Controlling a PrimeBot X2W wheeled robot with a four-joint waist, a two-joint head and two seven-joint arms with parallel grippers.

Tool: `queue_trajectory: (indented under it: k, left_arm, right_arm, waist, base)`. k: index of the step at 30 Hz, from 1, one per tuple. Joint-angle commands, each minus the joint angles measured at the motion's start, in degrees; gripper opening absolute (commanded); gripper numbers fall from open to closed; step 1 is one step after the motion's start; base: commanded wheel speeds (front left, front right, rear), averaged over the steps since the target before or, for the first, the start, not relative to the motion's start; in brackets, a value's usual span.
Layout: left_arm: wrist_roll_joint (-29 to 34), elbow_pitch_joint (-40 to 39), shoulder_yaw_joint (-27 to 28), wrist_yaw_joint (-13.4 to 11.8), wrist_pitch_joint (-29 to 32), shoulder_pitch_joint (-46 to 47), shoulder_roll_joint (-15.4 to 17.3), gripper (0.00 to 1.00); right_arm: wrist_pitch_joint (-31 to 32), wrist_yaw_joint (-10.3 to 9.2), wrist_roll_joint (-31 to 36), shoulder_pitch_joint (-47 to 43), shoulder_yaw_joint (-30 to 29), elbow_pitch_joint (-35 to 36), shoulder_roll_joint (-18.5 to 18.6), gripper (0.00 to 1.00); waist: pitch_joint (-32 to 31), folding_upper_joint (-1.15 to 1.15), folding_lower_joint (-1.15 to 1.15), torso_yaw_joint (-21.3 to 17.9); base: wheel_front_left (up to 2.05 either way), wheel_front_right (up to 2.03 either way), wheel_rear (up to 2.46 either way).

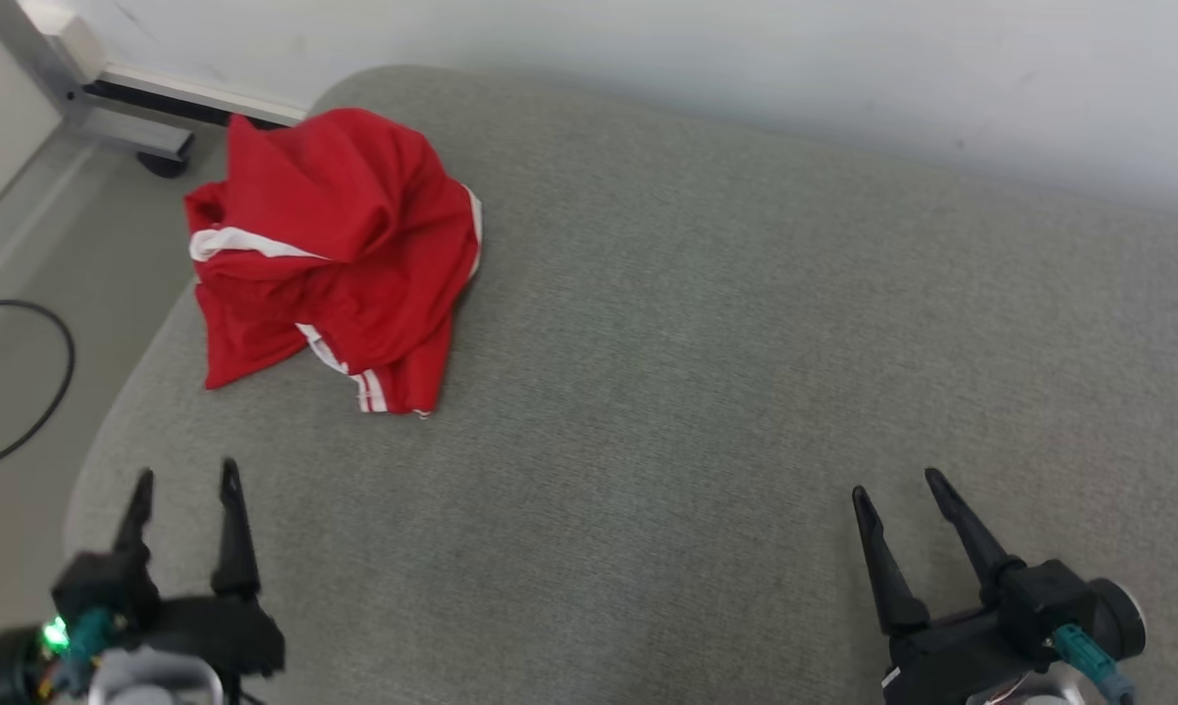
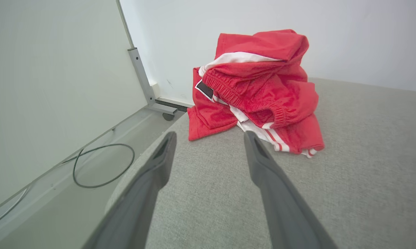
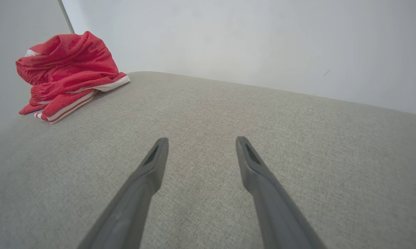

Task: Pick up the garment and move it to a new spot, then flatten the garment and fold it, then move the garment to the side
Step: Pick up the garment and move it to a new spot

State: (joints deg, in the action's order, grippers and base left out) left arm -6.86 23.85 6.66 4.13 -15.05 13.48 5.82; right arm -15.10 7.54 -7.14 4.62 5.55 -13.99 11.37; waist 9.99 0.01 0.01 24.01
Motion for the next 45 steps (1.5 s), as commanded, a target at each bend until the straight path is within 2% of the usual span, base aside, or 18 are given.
queue_trajectory:
  k: [1,9,19,28,32,33,36,40,41,42,45]
  left_arm:
    - [0.3,0.9,0.5,0.3,-0.2,2.4,0.8,1.0]
    - [0.4,6.6,0.9,2.1,-0.2,13.9,6.2,1.0]
    - [-1.3,16.4,-4.1,3.4,2.3,27.6,13.5,1.0]
    - [-3.4,21.0,-9.1,3.2,6.6,34.0,16.1,1.0]
    - [-2.3,23.8,-9.5,1.0,8.4,35.6,16.5,1.0]
    - [-1.9,25.3,-9.6,-0.5,9.0,35.9,16.6,1.0]
    - [-2.0,27.6,-9.3,-2.9,10.0,35.9,16.0,1.0]
    - [-2.5,29.4,-9.3,-4.2,11.2,36.1,15.4,1.0]
    - [-2.7,29.7,-9.4,-4.0,11.4,36.2,15.2,0.53]
    - [-2.7,29.9,-9.6,-3.7,11.5,36.4,15.2,0.0]
    - [-3.1,30.8,-9.6,-4.0,11.6,37.0,15.1,0.0]
  right_arm:
    - [-0.1,-0.1,-0.5,0.8,0.2,0.5,0.6,1.0]
    - [-0.1,-0.1,-1.7,2.6,0.4,3.6,2.9,1.0]
    - [-0.1,-0.1,-2.5,4.0,0.4,5.0,5.6,1.0]
    - [-0.1,-0.1,-2.9,4.8,0.8,5.7,6.5,1.0]
    - [-0.1,-0.1,-3.0,5.0,0.6,5.8,6.4,1.0]
    - [-0.1,-0.1,-3.0,5.1,0.7,5.6,6.3,1.0]
    - [-0.1,-0.1,-3.1,5.3,0.8,5.2,6.2,1.0]
    - [-0.1,-0.1,-3.2,5.4,0.7,4.8,6.2,1.0]
    - [-0.1,-0.1,-3.2,5.4,0.7,4.7,6.2,1.0]
    - [-0.1,-0.1,-3.2,5.4,0.7,4.6,6.1,1.0]
    - [-0.1,-0.1,-3.1,5.4,0.9,4.2,6.1,1.0]
  waist:
    - [2.2,-0.01,-0.01,-2.3]
    - [6.4,-0.01,-0.01,-7.0]
    - [10.7,-0.01,-0.01,-11.4]
    - [12.9,-0.01,-0.01,-14.0]
    - [13.8,-0.01,-0.01,-14.9]
    - [14.0,-0.01,-0.01,-15.2]
    - [14.1,-0.01,-0.01,-15.4]
    - [14.0,-0.01,-0.01,-15.6]
    - [14.0,-0.01,-0.01,-15.7]
    - [13.9,-0.01,-0.01,-15.7]
    - [13.7,-0.01,-0.01,-15.7]
  base:
    - [0.0,0.0,0.0]
    - [0.0,0.0,0.0]
    - [0.0,0.0,0.0]
    - [0.0,0.0,0.0]
    - [0.0,0.0,0.0]
    - [0.0,0.0,0.0]
    - [0.0,0.0,0.0]
    - [0.0,0.0,0.0]
    - [0.0,0.0,0.0]
    - [0.0,0.0,0.0]
    - [0.0,0.0,0.0]
